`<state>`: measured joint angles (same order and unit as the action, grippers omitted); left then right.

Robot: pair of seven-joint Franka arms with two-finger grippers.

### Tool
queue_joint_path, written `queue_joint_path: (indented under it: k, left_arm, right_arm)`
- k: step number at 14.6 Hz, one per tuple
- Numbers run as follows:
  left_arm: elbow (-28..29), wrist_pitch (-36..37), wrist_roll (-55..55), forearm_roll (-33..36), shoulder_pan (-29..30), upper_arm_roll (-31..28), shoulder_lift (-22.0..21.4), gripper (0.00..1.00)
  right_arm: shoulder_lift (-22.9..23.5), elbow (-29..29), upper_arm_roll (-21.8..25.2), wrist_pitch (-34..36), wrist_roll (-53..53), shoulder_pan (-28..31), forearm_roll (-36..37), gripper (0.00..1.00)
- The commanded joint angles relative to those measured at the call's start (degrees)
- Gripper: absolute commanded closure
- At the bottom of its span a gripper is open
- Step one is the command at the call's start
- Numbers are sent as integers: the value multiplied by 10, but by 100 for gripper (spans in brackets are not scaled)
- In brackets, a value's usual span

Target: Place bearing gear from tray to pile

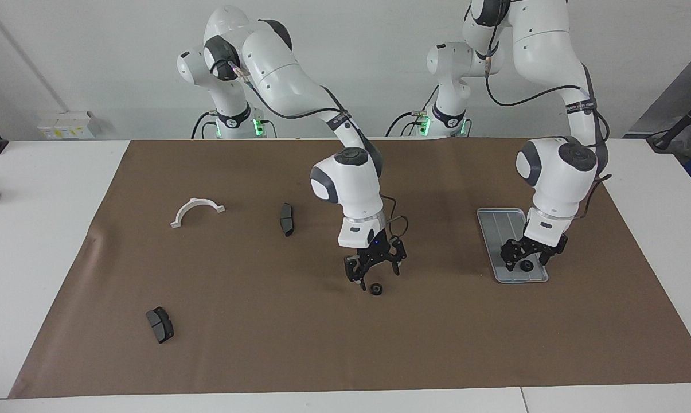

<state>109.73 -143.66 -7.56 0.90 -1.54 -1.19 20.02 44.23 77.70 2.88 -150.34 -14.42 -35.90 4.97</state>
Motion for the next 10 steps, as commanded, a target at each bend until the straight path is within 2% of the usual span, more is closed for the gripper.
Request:
queue_joint_path:
  k: [1,3,4,7,10]
  left_arm:
    - [5,-35,23,-19,24,7,19,0]
    - [8,-46,24,-19,29,7,27,0]
    - [12,-46,24,-19,36,7,27,3]
    - [28,-48,24,-20,37,7,24,18]
    - [41,-44,24,-20,38,7,20,23]
  right_arm:
    - [11,4,-5,-24,21,7,26,0]
    - [12,6,-5,-23,21,7,32,0]
    - [13,6,-5,-21,21,7,33,0]
    - [19,8,-5,-19,20,7,32,24]
    - [27,6,-5,-18,18,7,30,35]
